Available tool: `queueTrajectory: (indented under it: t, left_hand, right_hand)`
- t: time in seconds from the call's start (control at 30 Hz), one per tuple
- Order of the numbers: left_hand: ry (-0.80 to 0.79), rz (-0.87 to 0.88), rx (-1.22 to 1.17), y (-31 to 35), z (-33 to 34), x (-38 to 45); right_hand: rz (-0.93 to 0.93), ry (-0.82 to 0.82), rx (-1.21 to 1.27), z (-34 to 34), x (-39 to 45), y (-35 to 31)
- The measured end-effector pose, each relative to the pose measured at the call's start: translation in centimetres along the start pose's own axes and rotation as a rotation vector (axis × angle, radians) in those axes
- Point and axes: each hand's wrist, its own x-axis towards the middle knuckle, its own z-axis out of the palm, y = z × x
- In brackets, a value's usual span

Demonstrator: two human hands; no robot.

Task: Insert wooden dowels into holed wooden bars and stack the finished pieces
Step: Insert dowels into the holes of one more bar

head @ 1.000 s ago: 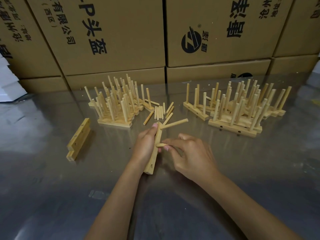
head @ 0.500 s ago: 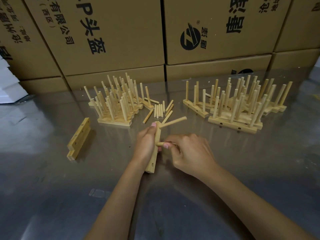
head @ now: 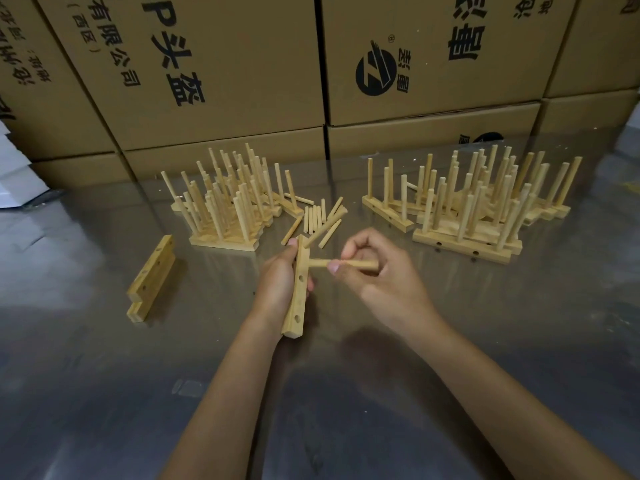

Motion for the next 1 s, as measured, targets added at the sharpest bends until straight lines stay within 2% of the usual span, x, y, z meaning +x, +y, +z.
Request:
queueTrajectory:
  t: [0.13, 0.4, 0.6, 0.8, 1.0]
  left_hand:
    - [-0.006, 0.018, 0.007, -0.2, 0.1, 0.1]
    - [0.022, 0.016, 0.069, -0.4, 0.2, 0.2]
    - [0.0, 0.105, 0.106, -0.7, 0.5, -0.5]
    - [-0.006, 0.159, 0.149, -0.6, 1.4, -1.1]
    - [-0.001, 0.137, 0.177, -0.6, 1.4, -1.0]
  right_hand:
    - [0.031, -0.1, -0.157, 0.7, -0.2, 0.8]
    - [-0.18, -0.151, -0.478, 0.4, -0.7, 0.5]
    - [-0.289, -0.253, -0.711, 0.6, -0.4, 0.1]
    - [-0.256, -0.25, -0.725, 0.9, -0.2, -0.2]
    - [-0.159, -0.17, -0.54, 0.5, -0.4, 1.1]
